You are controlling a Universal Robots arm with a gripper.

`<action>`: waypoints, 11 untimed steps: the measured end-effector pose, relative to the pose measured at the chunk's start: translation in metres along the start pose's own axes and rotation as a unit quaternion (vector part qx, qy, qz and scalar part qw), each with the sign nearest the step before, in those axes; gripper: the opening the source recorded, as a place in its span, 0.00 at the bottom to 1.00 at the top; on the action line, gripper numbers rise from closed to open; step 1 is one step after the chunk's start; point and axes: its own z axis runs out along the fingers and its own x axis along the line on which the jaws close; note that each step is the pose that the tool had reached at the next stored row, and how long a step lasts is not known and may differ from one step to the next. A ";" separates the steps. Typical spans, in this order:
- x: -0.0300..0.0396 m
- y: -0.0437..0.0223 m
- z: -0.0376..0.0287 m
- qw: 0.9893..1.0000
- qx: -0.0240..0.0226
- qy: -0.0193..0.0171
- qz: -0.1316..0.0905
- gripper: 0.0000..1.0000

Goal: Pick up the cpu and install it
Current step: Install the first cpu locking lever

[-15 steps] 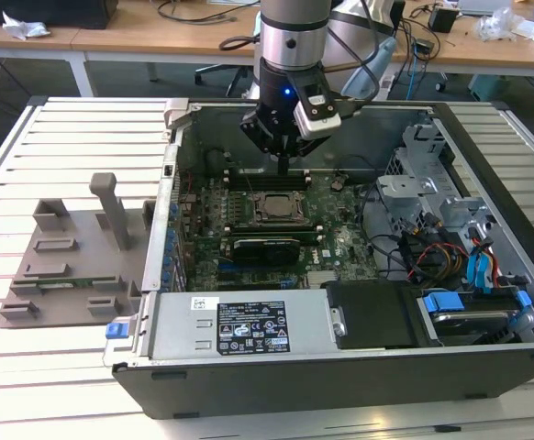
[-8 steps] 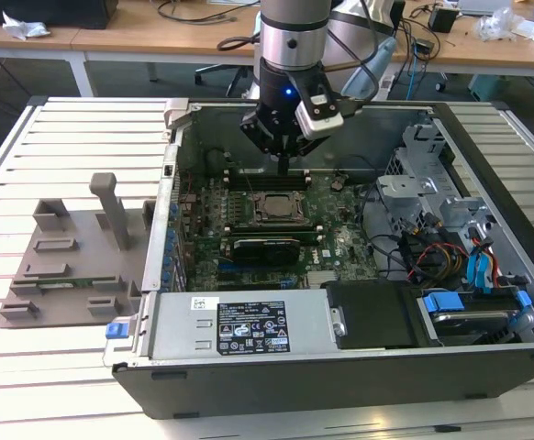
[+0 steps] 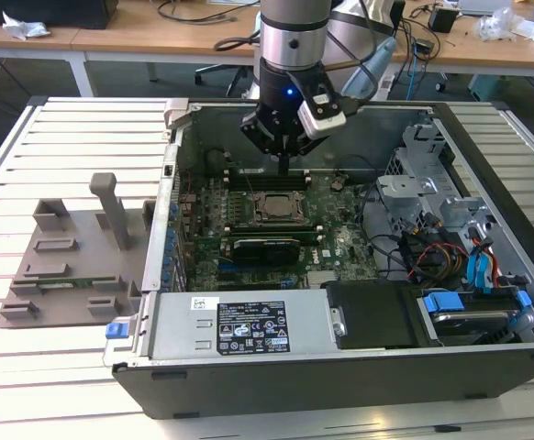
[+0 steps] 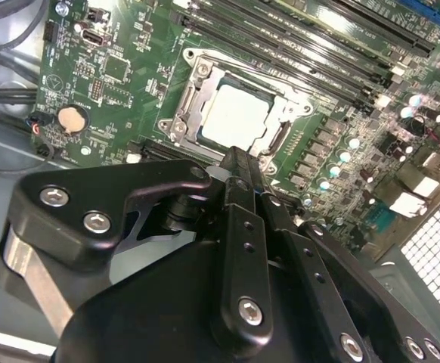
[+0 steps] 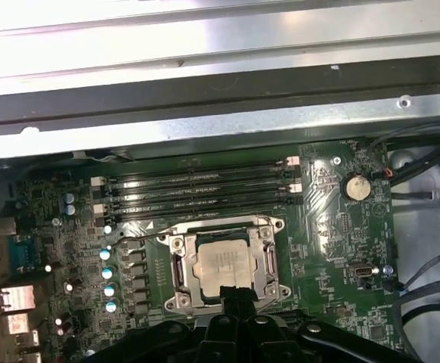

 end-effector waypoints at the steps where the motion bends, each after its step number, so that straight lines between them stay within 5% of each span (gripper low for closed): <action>1: 0.0000 0.0000 0.0000 1.000 0.000 0.000 -0.007 0.11; 11: 0.0000 0.0000 0.0000 0.999 -0.001 0.000 -0.039 0.11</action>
